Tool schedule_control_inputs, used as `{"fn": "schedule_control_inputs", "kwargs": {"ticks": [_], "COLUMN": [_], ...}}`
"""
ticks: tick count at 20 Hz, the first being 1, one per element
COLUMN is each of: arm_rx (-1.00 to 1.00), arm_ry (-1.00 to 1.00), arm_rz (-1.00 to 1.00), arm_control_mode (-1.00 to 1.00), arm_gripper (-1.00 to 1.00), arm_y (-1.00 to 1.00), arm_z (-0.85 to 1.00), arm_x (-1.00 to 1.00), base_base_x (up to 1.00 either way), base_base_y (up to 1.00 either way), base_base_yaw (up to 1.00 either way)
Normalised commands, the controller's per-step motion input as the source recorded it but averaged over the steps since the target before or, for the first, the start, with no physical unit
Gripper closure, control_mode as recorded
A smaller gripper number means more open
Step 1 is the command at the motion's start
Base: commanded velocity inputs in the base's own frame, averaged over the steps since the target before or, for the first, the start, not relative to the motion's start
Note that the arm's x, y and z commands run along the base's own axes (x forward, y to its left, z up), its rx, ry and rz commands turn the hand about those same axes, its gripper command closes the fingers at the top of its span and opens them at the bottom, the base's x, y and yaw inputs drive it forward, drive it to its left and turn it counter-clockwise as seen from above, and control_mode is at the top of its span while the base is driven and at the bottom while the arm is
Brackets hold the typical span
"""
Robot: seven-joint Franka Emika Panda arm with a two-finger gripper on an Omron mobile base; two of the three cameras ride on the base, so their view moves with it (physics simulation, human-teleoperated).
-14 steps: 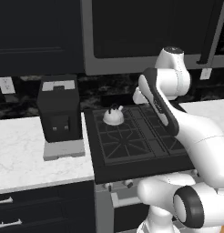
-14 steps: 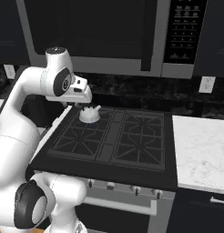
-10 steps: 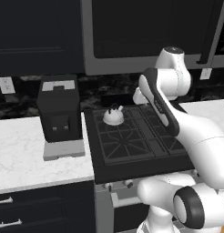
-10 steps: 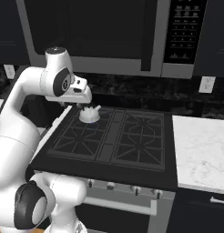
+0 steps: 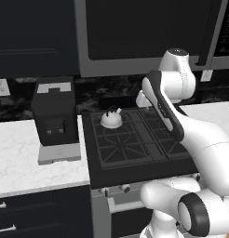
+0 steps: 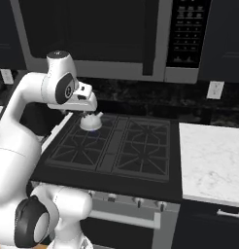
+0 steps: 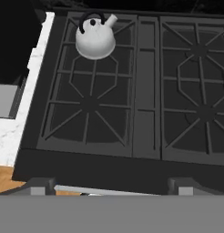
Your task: Turn off the rear left burner of the stove.
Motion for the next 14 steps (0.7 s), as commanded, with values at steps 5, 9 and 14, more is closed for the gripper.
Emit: {"fn": "schedule_control_inputs", "kwargs": {"ticks": [5,9,14], "arm_rx": [0.00,0.00,0.00], "arm_ry": [0.00,0.00,0.00], "arm_rz": [0.00,0.00,0.00], "arm_control_mode": [1.00,1.00,1.00], "arm_gripper": [-1.00,-1.00,-1.00], "arm_y": [0.00,0.00,0.00], "arm_z": [0.00,0.00,0.00], "arm_x": [0.00,0.00,0.00], "base_base_x": [-0.01,0.00,-0.02], "base_base_y": [-0.49,-0.45,-0.39], "base_base_yaw": [0.00,0.00,0.00]}}
